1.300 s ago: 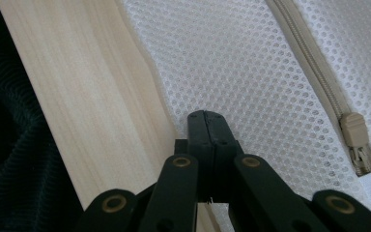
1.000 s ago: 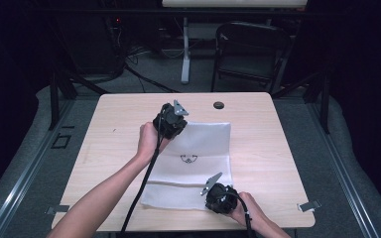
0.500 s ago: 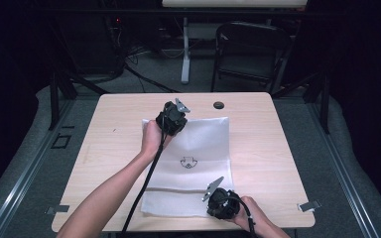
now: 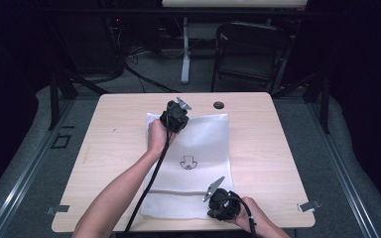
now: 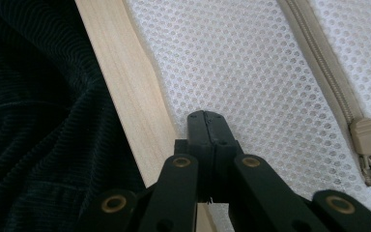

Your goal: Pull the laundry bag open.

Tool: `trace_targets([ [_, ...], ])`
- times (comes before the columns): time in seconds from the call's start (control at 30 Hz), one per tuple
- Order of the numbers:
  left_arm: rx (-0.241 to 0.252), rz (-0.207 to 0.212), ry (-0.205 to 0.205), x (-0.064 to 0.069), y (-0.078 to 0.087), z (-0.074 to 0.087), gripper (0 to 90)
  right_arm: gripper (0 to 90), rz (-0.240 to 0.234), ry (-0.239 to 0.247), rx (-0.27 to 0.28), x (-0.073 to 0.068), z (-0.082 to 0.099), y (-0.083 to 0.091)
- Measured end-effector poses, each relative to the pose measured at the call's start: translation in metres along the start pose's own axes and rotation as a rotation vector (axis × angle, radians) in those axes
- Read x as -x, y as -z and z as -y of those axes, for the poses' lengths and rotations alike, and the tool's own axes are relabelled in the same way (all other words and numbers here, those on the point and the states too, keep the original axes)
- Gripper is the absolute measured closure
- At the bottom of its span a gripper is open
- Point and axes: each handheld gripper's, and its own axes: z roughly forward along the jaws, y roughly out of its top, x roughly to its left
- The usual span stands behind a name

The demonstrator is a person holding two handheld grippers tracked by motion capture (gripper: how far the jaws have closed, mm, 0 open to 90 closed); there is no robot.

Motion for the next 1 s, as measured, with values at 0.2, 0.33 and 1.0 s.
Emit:
trace_targets([
  [0.2,-0.018,-0.016,0.040,-0.004,-0.019,0.002,88.7,90.0,-0.010,-0.019,0.015,0.001,0.001,-0.001],
  [0.33,-0.029,-0.026,0.054,-0.007,-0.030,0.003,87.1,90.0,-0.002,0.000,-0.019,0.003,0.000,0.002],
  [1.0,0.010,0.153,0.074,-0.014,-0.011,0.024,15.8,22.5,-0.004,-0.121,0.137,0.024,0.008,0.038],
])
